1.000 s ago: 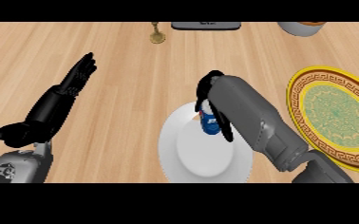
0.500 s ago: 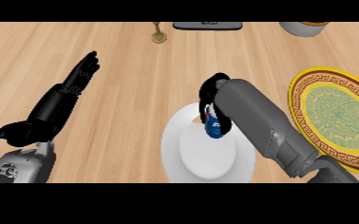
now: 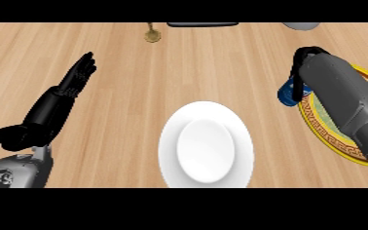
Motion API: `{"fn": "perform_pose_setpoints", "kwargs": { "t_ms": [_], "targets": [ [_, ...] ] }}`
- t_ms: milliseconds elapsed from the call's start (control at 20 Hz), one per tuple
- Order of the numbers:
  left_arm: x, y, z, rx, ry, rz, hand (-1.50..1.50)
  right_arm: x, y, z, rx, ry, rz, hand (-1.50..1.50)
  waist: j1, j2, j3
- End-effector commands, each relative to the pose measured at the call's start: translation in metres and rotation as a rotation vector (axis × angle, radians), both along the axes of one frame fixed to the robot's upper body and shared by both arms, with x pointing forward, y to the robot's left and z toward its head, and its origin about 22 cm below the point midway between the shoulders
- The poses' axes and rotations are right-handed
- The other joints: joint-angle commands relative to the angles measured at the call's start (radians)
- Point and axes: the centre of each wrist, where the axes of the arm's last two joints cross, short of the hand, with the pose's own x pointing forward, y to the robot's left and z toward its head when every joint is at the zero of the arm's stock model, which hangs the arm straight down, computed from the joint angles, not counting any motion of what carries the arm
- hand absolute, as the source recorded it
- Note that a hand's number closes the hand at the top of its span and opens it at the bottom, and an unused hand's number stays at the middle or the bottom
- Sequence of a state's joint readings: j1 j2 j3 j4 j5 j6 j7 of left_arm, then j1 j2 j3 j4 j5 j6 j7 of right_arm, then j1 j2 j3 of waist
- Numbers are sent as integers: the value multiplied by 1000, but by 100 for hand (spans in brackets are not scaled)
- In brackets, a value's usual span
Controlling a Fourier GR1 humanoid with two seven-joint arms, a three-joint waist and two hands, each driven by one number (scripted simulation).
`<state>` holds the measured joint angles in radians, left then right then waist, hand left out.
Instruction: Pick the can from the plate and place it in the plate
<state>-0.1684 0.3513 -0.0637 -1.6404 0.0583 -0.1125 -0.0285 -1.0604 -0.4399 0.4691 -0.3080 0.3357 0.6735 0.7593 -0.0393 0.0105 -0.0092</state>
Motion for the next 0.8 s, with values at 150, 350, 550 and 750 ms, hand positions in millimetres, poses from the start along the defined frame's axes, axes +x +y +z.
{"fn": "perform_pose_setpoints", "kwargs": {
  "t_ms": [150,350,550,750],
  "targets": [
    [3,-5,8,4,-30,-42,0,9,-56,63,-380,-393,-551,150,78,23,1],
    [6,-17,12,2,-45,-108,0,18,-48,97,-526,-578,-770,150,145,37,1],
    [9,-32,12,5,-39,-157,0,24,-38,117,-634,-714,-905,150,179,52,2],
    [12,-38,14,3,-41,-171,0,26,-41,135,-712,-802,-976,150,185,49,2]
  ]
}}
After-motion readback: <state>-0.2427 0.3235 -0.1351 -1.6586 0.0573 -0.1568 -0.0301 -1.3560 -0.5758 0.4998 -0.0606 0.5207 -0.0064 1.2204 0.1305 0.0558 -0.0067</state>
